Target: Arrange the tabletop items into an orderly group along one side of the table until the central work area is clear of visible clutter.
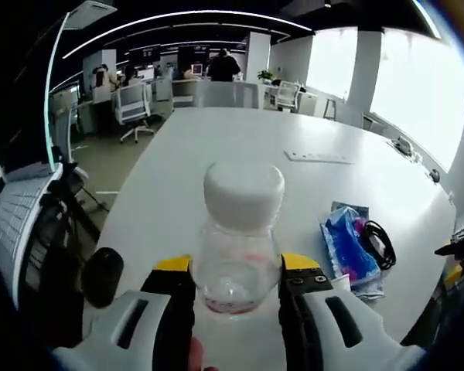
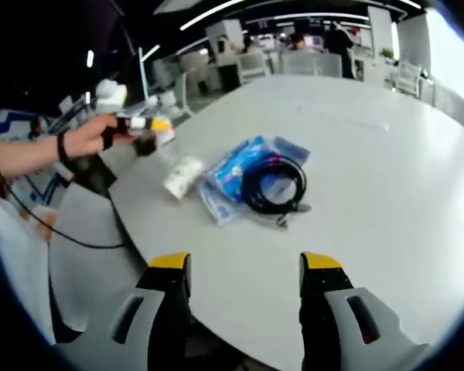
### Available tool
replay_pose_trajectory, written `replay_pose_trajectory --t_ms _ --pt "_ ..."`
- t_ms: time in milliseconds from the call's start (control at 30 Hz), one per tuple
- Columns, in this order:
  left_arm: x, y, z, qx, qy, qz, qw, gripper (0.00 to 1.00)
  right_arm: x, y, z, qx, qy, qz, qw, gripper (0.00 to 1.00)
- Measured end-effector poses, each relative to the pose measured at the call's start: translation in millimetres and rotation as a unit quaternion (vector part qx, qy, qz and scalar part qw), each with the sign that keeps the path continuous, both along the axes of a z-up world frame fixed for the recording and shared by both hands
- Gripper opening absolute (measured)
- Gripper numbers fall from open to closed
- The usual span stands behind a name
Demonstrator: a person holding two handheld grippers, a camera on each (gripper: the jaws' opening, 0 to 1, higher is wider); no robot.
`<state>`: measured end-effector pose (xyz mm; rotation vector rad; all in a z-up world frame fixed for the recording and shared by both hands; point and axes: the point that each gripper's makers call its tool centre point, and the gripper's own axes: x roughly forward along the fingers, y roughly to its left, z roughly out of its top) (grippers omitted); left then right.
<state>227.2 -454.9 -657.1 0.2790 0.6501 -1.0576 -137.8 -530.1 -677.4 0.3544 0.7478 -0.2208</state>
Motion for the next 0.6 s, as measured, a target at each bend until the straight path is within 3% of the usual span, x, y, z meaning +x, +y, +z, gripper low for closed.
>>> replay_pose_trajectory --t_ms 600 --pt "33.9 -47 3.0 -0.019 -0.008 0.019 0.9996 0.41 -18 -5 -2.4 0.002 0.013 -0.016 0.9998 0.55"
